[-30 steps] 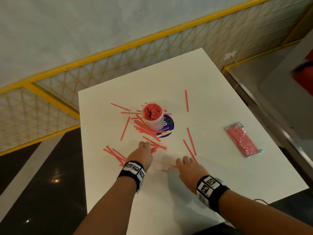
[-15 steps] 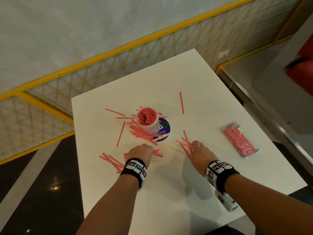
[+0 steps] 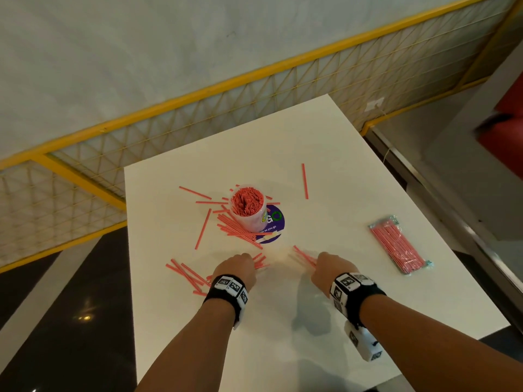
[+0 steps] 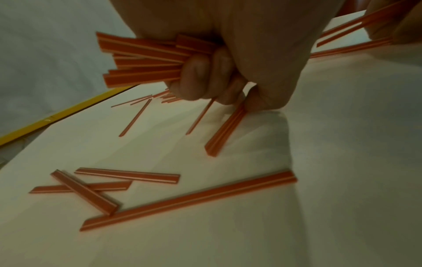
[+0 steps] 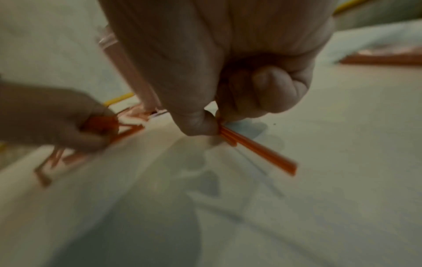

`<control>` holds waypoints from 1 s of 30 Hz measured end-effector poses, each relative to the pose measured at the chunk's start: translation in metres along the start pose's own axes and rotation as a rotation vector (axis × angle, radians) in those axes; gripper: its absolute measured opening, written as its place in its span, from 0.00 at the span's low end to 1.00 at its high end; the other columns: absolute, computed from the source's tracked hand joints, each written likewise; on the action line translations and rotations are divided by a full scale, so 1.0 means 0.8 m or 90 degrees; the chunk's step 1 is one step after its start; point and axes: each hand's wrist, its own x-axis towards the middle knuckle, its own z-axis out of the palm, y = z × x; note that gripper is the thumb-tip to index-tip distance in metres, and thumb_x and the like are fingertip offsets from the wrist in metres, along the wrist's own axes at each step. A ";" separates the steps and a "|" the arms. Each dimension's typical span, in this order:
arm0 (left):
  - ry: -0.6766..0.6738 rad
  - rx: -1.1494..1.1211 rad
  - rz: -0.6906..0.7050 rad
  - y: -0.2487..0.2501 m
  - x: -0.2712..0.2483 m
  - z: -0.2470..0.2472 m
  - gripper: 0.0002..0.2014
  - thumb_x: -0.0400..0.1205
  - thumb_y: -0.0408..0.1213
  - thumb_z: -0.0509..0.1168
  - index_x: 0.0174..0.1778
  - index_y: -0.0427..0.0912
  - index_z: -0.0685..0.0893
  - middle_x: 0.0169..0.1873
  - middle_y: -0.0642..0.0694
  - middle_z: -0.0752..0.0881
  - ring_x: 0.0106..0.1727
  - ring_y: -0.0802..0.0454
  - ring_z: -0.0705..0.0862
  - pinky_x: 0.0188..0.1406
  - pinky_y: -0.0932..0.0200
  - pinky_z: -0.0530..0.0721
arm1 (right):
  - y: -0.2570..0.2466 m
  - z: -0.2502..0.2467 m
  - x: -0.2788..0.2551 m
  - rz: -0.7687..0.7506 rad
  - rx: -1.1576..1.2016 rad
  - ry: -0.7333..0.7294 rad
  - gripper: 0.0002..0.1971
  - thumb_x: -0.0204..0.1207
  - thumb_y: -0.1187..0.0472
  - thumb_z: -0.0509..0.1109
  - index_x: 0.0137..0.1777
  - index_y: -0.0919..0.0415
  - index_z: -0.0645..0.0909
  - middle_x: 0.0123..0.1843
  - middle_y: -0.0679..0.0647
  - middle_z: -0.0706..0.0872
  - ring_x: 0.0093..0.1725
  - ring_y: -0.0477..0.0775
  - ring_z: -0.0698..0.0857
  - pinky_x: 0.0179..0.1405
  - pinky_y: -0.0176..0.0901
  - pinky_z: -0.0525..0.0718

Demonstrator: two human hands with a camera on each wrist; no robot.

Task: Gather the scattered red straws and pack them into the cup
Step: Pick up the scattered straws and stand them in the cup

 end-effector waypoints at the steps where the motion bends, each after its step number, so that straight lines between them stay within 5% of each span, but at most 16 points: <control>1: -0.008 -0.008 -0.006 0.000 -0.001 0.001 0.15 0.86 0.37 0.60 0.67 0.39 0.80 0.64 0.40 0.86 0.64 0.38 0.86 0.62 0.48 0.83 | 0.000 0.002 -0.004 -0.001 -0.012 -0.001 0.11 0.82 0.59 0.60 0.60 0.57 0.77 0.55 0.55 0.89 0.53 0.60 0.88 0.49 0.47 0.83; 5: 0.000 -0.028 -0.036 0.002 -0.010 0.011 0.16 0.88 0.38 0.57 0.70 0.38 0.77 0.67 0.39 0.84 0.67 0.38 0.85 0.64 0.46 0.83 | 0.004 0.010 -0.017 -0.005 0.016 -0.005 0.07 0.82 0.62 0.57 0.58 0.58 0.72 0.59 0.58 0.88 0.57 0.64 0.88 0.52 0.49 0.81; 10: 0.058 -0.114 -0.033 0.007 -0.035 0.007 0.17 0.88 0.37 0.55 0.71 0.36 0.71 0.64 0.39 0.82 0.61 0.37 0.87 0.57 0.46 0.84 | -0.004 -0.001 -0.031 -0.032 0.211 0.024 0.07 0.84 0.56 0.59 0.52 0.59 0.66 0.40 0.55 0.83 0.35 0.57 0.82 0.34 0.45 0.75; 14: 0.208 -0.453 -0.029 0.006 -0.073 -0.027 0.06 0.86 0.38 0.60 0.53 0.42 0.69 0.36 0.45 0.83 0.35 0.41 0.81 0.35 0.50 0.76 | -0.032 -0.026 -0.057 -0.209 0.359 0.080 0.08 0.87 0.64 0.57 0.45 0.58 0.64 0.34 0.54 0.74 0.31 0.53 0.69 0.32 0.56 0.73; 17: 0.328 -0.794 -0.031 0.015 -0.103 -0.054 0.03 0.86 0.36 0.59 0.47 0.45 0.74 0.32 0.46 0.81 0.30 0.47 0.75 0.32 0.50 0.73 | -0.067 -0.043 -0.088 -0.364 0.372 0.105 0.12 0.87 0.68 0.55 0.42 0.58 0.61 0.34 0.53 0.69 0.32 0.51 0.64 0.35 0.61 0.71; 20: 0.326 -1.028 -0.001 0.027 -0.130 -0.080 0.11 0.85 0.51 0.65 0.46 0.47 0.80 0.28 0.50 0.80 0.28 0.49 0.72 0.30 0.51 0.72 | -0.100 -0.054 -0.112 -0.478 0.414 0.134 0.10 0.89 0.63 0.55 0.45 0.53 0.61 0.32 0.50 0.72 0.27 0.46 0.66 0.29 0.53 0.69; 24: 0.286 -1.100 0.017 0.021 -0.154 -0.097 0.28 0.72 0.71 0.70 0.34 0.45 0.82 0.24 0.43 0.76 0.27 0.47 0.72 0.26 0.52 0.72 | -0.121 -0.070 -0.129 -0.576 0.303 0.074 0.03 0.88 0.59 0.55 0.56 0.53 0.62 0.35 0.50 0.81 0.27 0.47 0.79 0.26 0.39 0.73; 27: 0.307 -1.132 0.027 0.014 -0.171 -0.103 0.28 0.71 0.71 0.73 0.34 0.45 0.83 0.23 0.46 0.77 0.23 0.48 0.71 0.21 0.59 0.70 | -0.126 -0.081 -0.139 -0.590 0.199 0.068 0.13 0.85 0.61 0.57 0.66 0.56 0.60 0.37 0.52 0.85 0.29 0.49 0.83 0.26 0.41 0.77; 30: 0.372 -1.070 0.046 0.020 -0.180 -0.111 0.14 0.81 0.54 0.73 0.37 0.48 0.86 0.23 0.56 0.85 0.23 0.60 0.80 0.23 0.68 0.76 | -0.132 -0.087 -0.149 -0.587 0.146 0.064 0.17 0.84 0.63 0.58 0.70 0.61 0.58 0.42 0.51 0.84 0.30 0.44 0.81 0.27 0.33 0.75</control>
